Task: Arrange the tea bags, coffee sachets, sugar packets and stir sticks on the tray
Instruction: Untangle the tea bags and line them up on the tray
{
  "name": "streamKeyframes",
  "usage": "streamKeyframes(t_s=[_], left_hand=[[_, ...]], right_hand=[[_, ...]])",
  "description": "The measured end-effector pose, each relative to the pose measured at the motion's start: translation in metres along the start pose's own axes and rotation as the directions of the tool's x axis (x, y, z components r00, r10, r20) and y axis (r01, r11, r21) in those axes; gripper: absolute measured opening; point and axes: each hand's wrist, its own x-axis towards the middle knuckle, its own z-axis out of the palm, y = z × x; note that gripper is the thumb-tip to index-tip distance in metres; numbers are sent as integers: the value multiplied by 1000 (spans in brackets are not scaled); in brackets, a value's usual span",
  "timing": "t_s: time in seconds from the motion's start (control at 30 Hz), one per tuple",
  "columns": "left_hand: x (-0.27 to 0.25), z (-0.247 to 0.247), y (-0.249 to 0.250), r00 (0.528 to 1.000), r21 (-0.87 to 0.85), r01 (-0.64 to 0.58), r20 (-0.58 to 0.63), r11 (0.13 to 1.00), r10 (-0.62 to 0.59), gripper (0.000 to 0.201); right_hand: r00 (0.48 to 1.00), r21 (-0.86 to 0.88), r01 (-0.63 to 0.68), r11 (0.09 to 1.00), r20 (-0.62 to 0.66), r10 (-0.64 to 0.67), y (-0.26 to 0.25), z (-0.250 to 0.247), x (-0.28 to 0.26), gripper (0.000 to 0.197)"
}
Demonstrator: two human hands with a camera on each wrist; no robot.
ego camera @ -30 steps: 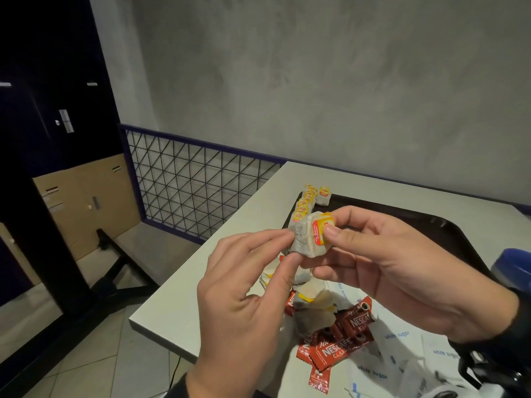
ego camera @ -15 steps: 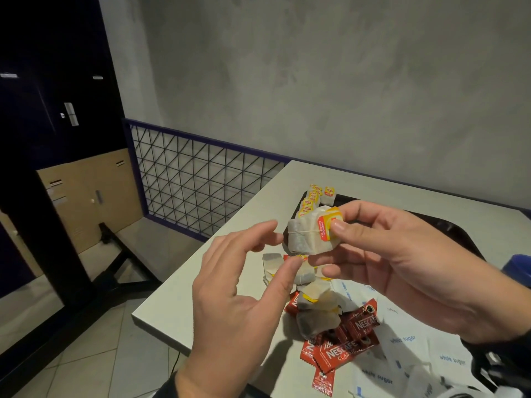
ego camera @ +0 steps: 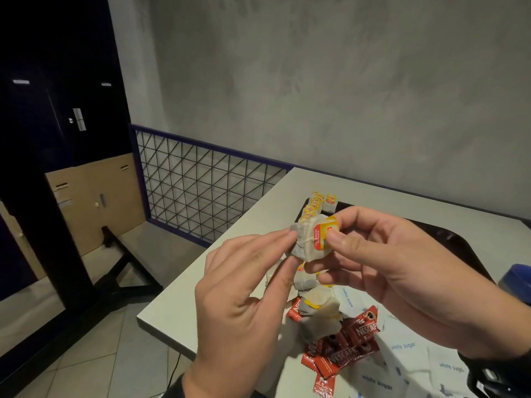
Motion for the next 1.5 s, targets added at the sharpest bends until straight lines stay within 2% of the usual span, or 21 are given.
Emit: streamKeyframes(t_s=[0.2,0.3,0.33,0.4,0.47,0.57,0.7,0.83,0.9,1.0,1.23,1.5], left_hand=[[4,-2,6,992,97,-93,-72,991,100,21],[3,-2,7,994,78,-85,-66,993,90,19],[3,-2,8,997,49,-46,-64,998,49,23],[0,-2,9,992,-43,116,-43,992,-117,40],[-3,-2,8,959,-197,282,43,939,-279,52],[-1,-5,5,902,-371,430,156,823,-402,51],[8,-6,3,832,-423,554,244,717,-498,35],[9,-6,6,796,-452,601,269,659,-542,41],[10,-5,9,783,-465,616,274,636,-558,37],[12,-6,11,786,-467,612,275,638,-553,29],[15,-6,12,799,-527,585,241,617,-551,27],[12,-3,8,760,-573,609,227,548,-609,32]], right_hand=[[1000,57,-5,998,-28,7,3,2,-2,29],[999,83,11,996,-34,-8,3,3,-2,27],[999,82,21,996,-37,-18,2,2,-2,27],[998,52,39,998,-43,-37,1,1,-1,25],[997,-2,55,998,-50,-55,0,-1,0,21],[994,-121,93,988,-51,-100,-1,-3,2,12],[991,-241,121,963,-32,-132,2,-2,4,7],[989,-180,137,974,-34,-145,3,-2,4,8],[986,-163,145,976,-59,-156,5,0,4,7],[985,-155,133,979,-93,-148,10,2,3,8],[981,-79,128,989,-136,-138,13,4,1,17],[981,-42,142,989,-126,-146,10,5,-3,17]])
